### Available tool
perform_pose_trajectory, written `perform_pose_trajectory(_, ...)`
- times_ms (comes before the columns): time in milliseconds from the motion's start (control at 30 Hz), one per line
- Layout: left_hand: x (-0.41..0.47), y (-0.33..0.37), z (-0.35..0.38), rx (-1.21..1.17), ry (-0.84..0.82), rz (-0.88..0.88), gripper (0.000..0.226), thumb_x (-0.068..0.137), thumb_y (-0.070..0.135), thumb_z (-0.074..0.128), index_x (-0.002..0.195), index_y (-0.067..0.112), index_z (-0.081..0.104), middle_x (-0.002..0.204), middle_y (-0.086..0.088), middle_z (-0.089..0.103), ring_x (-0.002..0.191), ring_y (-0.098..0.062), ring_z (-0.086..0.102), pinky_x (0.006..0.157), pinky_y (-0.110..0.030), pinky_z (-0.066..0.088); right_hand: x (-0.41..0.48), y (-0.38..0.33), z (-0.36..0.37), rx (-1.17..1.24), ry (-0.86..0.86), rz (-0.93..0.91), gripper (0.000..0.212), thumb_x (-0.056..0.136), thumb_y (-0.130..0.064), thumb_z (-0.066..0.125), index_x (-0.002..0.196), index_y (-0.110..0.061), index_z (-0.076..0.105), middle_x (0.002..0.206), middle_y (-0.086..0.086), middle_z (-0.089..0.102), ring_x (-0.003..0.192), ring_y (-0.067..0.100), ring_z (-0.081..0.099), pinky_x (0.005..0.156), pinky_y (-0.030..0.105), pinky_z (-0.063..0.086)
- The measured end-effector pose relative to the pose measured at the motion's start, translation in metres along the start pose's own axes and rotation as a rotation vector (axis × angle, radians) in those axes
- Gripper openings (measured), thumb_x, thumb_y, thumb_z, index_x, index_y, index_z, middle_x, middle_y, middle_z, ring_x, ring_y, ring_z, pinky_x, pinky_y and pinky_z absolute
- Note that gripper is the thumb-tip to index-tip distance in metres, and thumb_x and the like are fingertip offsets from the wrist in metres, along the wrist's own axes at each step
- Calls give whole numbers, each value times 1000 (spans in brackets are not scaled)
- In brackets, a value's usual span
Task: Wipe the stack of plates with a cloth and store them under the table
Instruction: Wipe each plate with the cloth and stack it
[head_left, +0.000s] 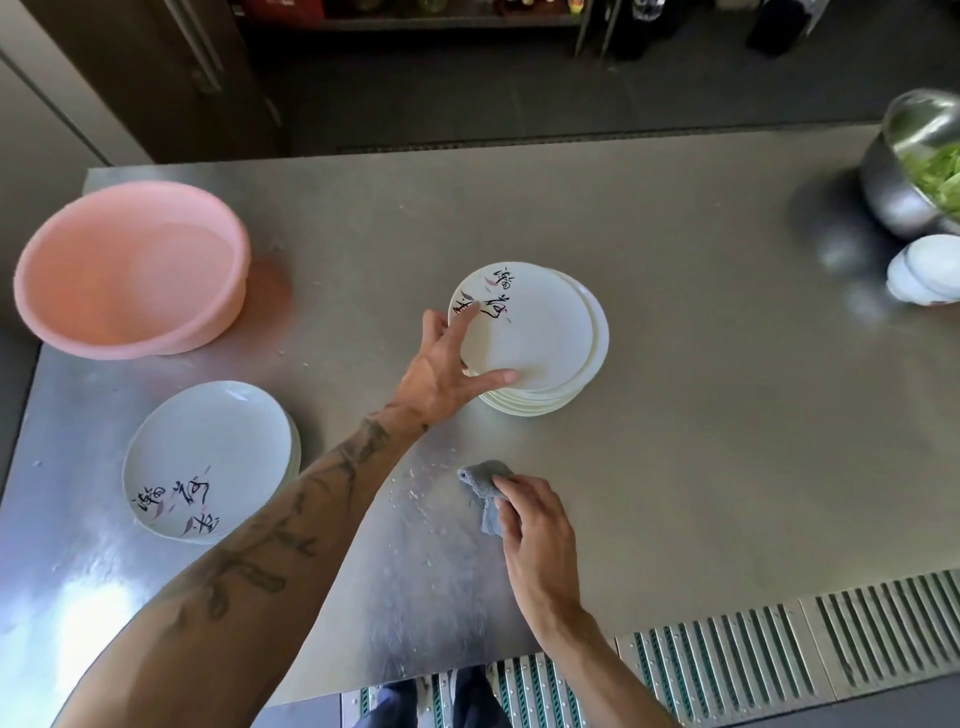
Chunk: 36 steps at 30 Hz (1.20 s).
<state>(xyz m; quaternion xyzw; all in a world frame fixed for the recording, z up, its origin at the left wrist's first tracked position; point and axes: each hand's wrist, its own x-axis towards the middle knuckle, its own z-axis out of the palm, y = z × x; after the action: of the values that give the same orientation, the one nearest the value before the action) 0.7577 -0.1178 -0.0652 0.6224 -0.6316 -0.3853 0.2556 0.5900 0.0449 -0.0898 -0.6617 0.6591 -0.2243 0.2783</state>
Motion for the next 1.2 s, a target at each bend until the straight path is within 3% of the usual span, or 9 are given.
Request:
perform_pose_trajectory(133, -1, 0, 6, 146, -6, 23, 118, 76, 73, 69, 164, 25, 8, 127, -2, 29, 107, -25, 48, 94, -50, 53, -1, 3, 2, -6, 3, -15, 29, 98, -11, 64, 126, -18, 71, 121, -6, 66, 108, 12, 60, 97, 18, 46)
perform_pose_trajectory(300, -3, 7, 3, 244, -5, 76, 104, 92, 66, 56, 165, 21, -2, 122, -9, 35, 110, -28, 46, 98, -52, 51, -1, 5, 4, -1, 7, -30, 29, 98, -9, 63, 125, -17, 71, 120, -7, 66, 106, 11, 60, 96, 12, 42)
perform_pose_trajectory(367, -17, 3, -5, 229, 17, 99, 96, 94, 67, 47, 165, 22, -1, 121, -10, 40, 108, -29, 48, 103, -50, 47, 0, 4, 6, 12, 9, -36, 29, 97, -9, 64, 124, -17, 71, 118, -7, 66, 106, 12, 61, 96, 16, 45)
perform_pose_trajectory(433, -38, -10, -22, 273, 77, 81, 86, 96, 66, 40, 164, 21, 15, 123, -11, 46, 111, -30, 50, 107, -47, 44, 2, 2, 8, 38, 12, -44, 28, 97, -8, 64, 122, -18, 72, 117, -8, 66, 104, 13, 62, 94, 23, 49)
perform_pose_trajectory(533, -76, -46, -62, 454, 250, 72, 55, 102, 41, 57, 147, 8, 52, 124, -17, 55, 109, -39, 54, 96, -52, 46, 5, -4, 15, 79, 11, -82, 29, 97, -9, 63, 122, -20, 71, 116, -11, 64, 105, 11, 63, 93, 25, 51)
perform_pose_trajectory(600, -104, -75, -94, 547, 328, 7, 46, 96, 27, 69, 137, 6, 61, 125, -19, 57, 109, -43, 56, 89, -50, 45, 7, -8, 19, 98, 14, -94, 29, 97, -8, 64, 122, -20, 71, 115, -12, 64, 104, 10, 64, 92, 27, 52)
perform_pose_trajectory(800, -161, -133, -170, 640, 263, -401, 74, 89, 33, 79, 148, 3, 47, 144, -25, 47, 127, -47, 47, 101, -56, 41, 15, -22, 28, 101, 22, -110, 30, 96, -7, 65, 122, -22, 71, 112, -11, 64, 100, 11, 65, 88, 30, 54)
perform_pose_trajectory(933, -158, -144, -191, 628, 244, -437, 78, 82, 24, 86, 145, -3, 48, 135, -29, 48, 118, -49, 51, 92, -56, 45, 16, -27, 31, 83, 3, -118, 32, 96, -7, 65, 122, -23, 71, 110, -10, 64, 98, 13, 65, 86, 32, 54)
perform_pose_trajectory(1200, -141, -154, -206, 489, 241, -541, 78, 70, 28, 95, 132, 5, 53, 123, -23, 50, 112, -41, 50, 94, -46, 40, 12, -33, 34, 65, -4, -118, 32, 95, -3, 65, 121, -19, 72, 110, -8, 64, 98, 15, 65, 86, 37, 56)
